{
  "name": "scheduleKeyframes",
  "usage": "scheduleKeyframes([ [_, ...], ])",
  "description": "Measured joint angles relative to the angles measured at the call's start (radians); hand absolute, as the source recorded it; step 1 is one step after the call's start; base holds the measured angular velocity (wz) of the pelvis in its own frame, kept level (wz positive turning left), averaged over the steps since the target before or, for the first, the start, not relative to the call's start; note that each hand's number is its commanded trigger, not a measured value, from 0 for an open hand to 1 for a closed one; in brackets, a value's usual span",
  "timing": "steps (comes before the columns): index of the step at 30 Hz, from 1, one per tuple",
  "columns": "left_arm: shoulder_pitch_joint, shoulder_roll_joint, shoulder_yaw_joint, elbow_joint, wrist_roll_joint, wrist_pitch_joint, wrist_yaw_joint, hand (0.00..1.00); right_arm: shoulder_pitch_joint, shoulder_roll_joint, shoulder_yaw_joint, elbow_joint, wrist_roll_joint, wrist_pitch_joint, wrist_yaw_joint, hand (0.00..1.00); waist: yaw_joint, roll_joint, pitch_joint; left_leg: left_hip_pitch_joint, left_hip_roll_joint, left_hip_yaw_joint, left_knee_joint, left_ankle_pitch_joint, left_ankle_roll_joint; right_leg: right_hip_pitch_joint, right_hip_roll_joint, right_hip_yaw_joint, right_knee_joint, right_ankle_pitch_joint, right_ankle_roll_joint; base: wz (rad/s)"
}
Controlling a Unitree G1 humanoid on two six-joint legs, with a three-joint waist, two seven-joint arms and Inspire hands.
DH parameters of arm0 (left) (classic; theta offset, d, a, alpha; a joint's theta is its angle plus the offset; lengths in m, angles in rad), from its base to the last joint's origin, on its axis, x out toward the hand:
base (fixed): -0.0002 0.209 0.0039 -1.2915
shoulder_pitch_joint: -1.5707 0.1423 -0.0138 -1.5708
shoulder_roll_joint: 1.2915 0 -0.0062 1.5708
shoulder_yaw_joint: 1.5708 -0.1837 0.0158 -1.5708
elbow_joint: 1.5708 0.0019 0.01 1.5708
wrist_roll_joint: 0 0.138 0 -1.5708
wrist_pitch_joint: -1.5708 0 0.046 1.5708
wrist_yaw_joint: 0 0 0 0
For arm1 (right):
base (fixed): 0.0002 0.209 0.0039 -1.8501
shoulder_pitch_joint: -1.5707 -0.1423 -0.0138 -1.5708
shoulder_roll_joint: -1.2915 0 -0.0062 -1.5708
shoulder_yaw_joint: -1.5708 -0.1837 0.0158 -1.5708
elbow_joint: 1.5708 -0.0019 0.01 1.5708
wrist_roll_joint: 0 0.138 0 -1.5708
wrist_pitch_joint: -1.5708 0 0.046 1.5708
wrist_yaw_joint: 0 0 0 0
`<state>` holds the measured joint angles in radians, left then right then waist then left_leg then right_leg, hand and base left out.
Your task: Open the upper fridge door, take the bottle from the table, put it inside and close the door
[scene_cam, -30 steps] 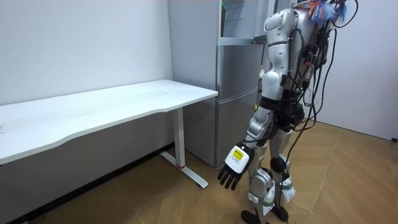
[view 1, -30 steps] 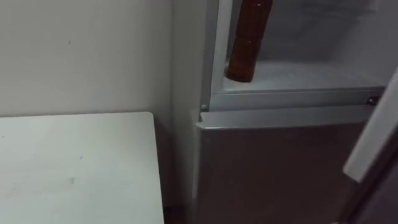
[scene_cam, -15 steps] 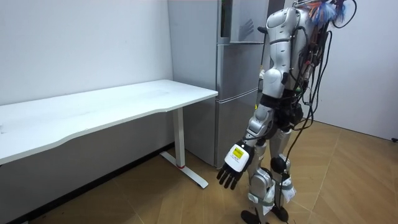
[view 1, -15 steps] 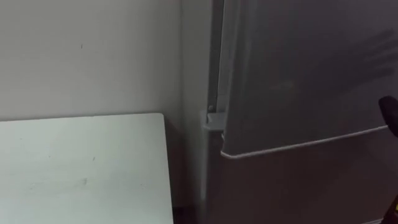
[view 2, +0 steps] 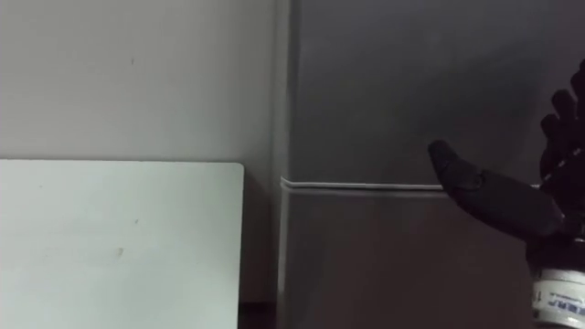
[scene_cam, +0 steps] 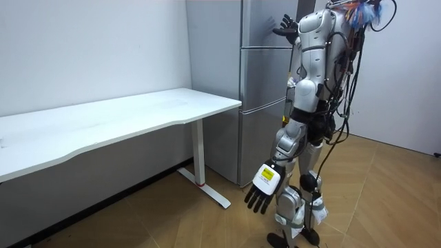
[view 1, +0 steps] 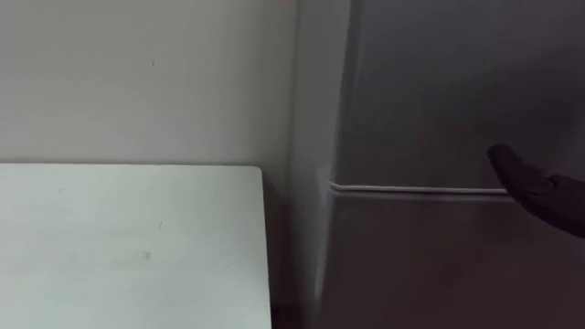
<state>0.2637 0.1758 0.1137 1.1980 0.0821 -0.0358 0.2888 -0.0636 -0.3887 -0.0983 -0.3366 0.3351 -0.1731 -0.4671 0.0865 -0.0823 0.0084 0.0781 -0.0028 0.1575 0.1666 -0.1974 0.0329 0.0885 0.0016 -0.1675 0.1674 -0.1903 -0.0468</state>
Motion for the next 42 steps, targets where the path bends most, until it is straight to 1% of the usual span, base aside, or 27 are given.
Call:
scheduleKeyframes([
  [3,0.000,0.000,0.000,0.001,0.001,0.020,-0.002,0.00,-0.009,0.003,0.008,0.014,-0.063,0.001,-0.003,0.00,0.004,0.003,0.0003,-0.003,-0.001,-0.003,0.000,0.000,0.000,-0.002,-0.001,-0.001,0.000,0.000,0.000,0.03],
  [6,-0.005,0.001,0.000,0.001,0.001,0.030,-0.009,0.00,-0.032,0.003,0.009,0.036,-0.105,0.002,0.003,0.00,0.000,0.007,0.0003,-0.004,-0.001,-0.005,0.002,0.000,0.000,-0.002,-0.001,-0.003,0.002,0.000,0.000,0.00],
  [9,-0.012,0.001,0.001,-0.001,0.014,0.031,-0.015,0.00,-0.042,0.003,0.020,0.046,-0.110,0.003,0.004,0.00,0.001,0.006,-0.0036,-0.001,0.000,-0.003,0.000,0.000,0.000,-0.002,0.000,0.001,0.004,0.000,0.000,-0.01],
  [12,-0.019,0.001,0.000,-0.001,0.039,0.032,-0.016,0.00,-0.050,0.003,0.036,0.050,-0.119,0.004,0.001,0.00,0.002,0.008,-0.0030,0.000,0.000,-0.001,0.000,0.001,0.000,-0.003,0.001,0.004,0.004,0.000,-0.001,-0.04],
  [13,-0.022,0.001,0.000,-0.001,0.039,0.032,-0.016,0.00,-0.051,0.003,0.036,0.052,-0.128,0.004,0.001,0.00,0.002,0.006,-0.0041,-0.001,0.000,-0.001,0.000,0.001,0.000,-0.004,0.001,0.004,0.004,0.000,-0.001,0.00],
  [17,-0.033,0.001,0.000,0.000,0.041,0.032,-0.017,0.00,-0.054,0.003,0.039,0.062,-0.214,0.013,0.001,0.00,0.001,0.005,-0.0043,-0.009,0.001,-0.002,0.002,0.001,0.000,-0.008,0.002,0.003,0.004,0.003,-0.002,-0.01],
  [21,-0.033,0.002,-0.001,0.002,0.041,0.032,-0.016,0.00,-0.061,0.003,0.048,0.096,-0.296,0.004,-0.003,0.00,0.002,0.003,-0.0051,-0.011,0.002,-0.002,0.003,0.001,-0.001,-0.020,0.003,0.004,0.004,0.005,-0.004,-0.04],
  [25,-0.032,0.002,0.000,0.001,0.041,0.032,-0.015,0.00,-0.074,0.003,0.055,0.132,-0.310,-0.002,-0.008,0.00,0.002,-0.001,-0.0041,-0.012,0.002,-0.002,0.004,0.001,-0.001,-0.019,0.003,0.003,0.003,0.005,-0.004,-0.01],
  [26,-0.032,0.002,0.000,0.000,0.041,0.032,-0.015,0.00,-0.076,0.003,0.055,0.139,-0.310,-0.001,-0.008,0.00,0.003,-0.005,-0.0040,-0.010,0.002,-0.002,0.004,0.001,-0.001,-0.018,0.003,0.004,0.003,0.005,-0.004,0.00],
  [27,-0.032,0.003,0.001,-0.001,0.042,0.032,-0.015,0.00,-0.077,0.003,0.053,0.147,-0.308,-0.001,-0.007,0.00,0.003,-0.004,-0.0014,-0.009,0.003,-0.003,0.004,0.002,-0.001,-0.017,0.003,0.003,0.003,0.005,-0.005,0.00],
  [30,-0.034,0.004,0.001,0.000,0.041,0.032,-0.015,0.00,-0.077,0.003,0.044,0.163,-0.298,-0.001,0.000,0.00,0.002,-0.014,-0.0013,-0.010,0.003,-0.007,0.006,0.002,-0.001,-0.013,0.003,0.002,0.002,0.006,-0.006,0.04],
  [37,-0.025,0.008,0.001,-0.004,0.040,0.032,-0.015,0.00,-0.076,0.002,0.029,0.172,-0.288,-0.006,-0.001,0.00,-0.008,-0.010,-0.0014,-0.014,0.001,-0.018,0.018,0.001,-0.001,-0.007,0.001,-0.007,-0.001,0.007,-0.004,0.05],
  [39,-0.011,0.007,0.001,-0.025,0.040,0.031,-0.014,0.00,-0.076,0.002,0.025,0.171,-0.288,-0.006,0.001,0.00,-0.026,-0.008,-0.0029,-0.013,0.000,-0.024,0.021,0.001,-0.001,-0.005,0.000,-0.013,-0.002,0.007,-0.004,0.11],
  [41,0.000,0.007,0.003,-0.040,0.040,0.029,-0.009,0.00,-0.073,0.001,0.007,0.171,-0.287,-0.005,0.005,0.00,-0.030,-0.004,-0.0040,-0.013,0.001,-0.024,0.022,0.001,-0.001,-0.005,0.000,-0.013,-0.001,0.007,-0.004,0.03],
  [42,0.004,0.007,0.006,-0.043,0.041,0.028,-0.004,0.00,-0.066,0.001,-0.017,0.171,-0.286,0.000,0.003,0.00,-0.030,0.000,-0.0061,-0.013,0.000,-0.024,0.022,0.001,0.000,-0.004,-0.001,-0.015,0.000,0.008,-0.004,0.00],
])
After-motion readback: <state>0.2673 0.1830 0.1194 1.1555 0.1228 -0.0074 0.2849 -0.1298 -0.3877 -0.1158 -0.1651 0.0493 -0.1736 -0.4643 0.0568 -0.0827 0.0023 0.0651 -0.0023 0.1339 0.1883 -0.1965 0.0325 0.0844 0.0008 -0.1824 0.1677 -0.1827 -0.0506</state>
